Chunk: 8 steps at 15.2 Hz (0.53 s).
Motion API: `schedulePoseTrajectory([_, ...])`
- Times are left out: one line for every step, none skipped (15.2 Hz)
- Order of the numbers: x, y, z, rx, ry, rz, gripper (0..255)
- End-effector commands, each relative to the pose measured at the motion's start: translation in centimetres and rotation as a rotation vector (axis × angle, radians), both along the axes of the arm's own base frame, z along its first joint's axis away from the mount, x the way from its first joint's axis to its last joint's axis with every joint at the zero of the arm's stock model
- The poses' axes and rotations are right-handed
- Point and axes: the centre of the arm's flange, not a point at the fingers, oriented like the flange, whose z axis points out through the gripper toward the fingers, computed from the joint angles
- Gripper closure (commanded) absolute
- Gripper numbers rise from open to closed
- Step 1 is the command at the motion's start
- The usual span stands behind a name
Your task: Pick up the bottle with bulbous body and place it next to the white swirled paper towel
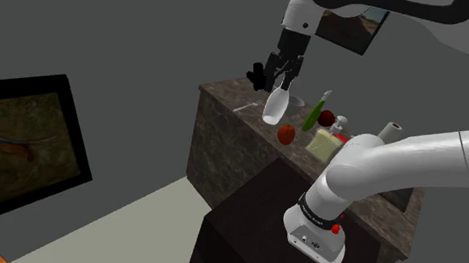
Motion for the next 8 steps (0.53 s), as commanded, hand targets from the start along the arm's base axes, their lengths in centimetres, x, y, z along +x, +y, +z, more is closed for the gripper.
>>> schedulePoseTrajectory([0.0, 0.0, 0.0, 0.0, 0.0, 0.0, 0])
schedulePoseTrajectory([0.4, -1.1, -0.4, -0.004, -0.003, -0.002, 0])
schedulePoseTrajectory([0.7, -2.3, -0.7, -0.008, -0.007, -0.004, 0])
schedulePoseTrajectory([1.1, -3.4, -1.1, -0.013, -0.01, -0.006, 0])
schedulePoseTrajectory([1.4, -4.6, -1.4, -0.017, -0.013, -0.008, 0])
schedulePoseTrajectory([1.7, -5.7, -1.7, -0.021, -0.016, -0.01, 0])
schedulePoseTrajectory([2.1, -6.9, -2.1, -0.025, -0.02, -0.012, 0])
schedulePoseTrajectory([2.4, -8.0, -2.4, -0.029, -0.023, -0.015, 0])
